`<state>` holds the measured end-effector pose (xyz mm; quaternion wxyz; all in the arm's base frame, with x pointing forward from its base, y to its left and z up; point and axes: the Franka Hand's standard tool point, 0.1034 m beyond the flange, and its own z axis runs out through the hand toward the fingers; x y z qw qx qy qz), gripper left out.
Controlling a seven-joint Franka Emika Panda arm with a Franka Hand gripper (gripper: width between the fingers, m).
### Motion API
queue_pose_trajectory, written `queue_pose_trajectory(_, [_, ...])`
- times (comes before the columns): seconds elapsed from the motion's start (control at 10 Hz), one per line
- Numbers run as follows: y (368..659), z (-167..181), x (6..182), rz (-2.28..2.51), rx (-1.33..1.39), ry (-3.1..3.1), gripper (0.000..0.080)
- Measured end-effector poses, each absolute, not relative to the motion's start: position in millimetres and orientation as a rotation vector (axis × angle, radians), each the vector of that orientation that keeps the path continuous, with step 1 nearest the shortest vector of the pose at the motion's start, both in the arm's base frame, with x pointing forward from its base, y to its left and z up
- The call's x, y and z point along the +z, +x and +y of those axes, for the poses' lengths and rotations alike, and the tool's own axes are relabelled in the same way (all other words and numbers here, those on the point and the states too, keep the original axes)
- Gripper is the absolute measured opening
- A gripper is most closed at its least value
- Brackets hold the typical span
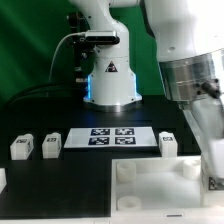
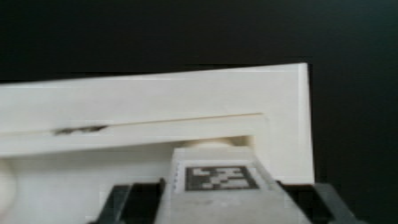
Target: Assemble one leg
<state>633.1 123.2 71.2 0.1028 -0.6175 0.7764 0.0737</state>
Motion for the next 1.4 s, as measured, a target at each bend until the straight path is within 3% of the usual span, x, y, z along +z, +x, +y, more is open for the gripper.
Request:
queue_pose_trajectory(0.5, [629,123,65.8,2.586,0.237,-1.464,0.0292])
queue_pose_trajectory(0.6, [629,124,65.0,2.566,0.241,-1.487,0.0344])
queue_pose_trajectory(0.8, [628,125,64.5,2.551,0.240,-1.512,0.0593])
queue_pose_trajectory(1.0, [624,128,67.5,2.532,0.240,-1.541,0.0638])
queue_pose_trajectory(1.4, [609,141,102.7,2.456,0.295,-1.641,0.0648])
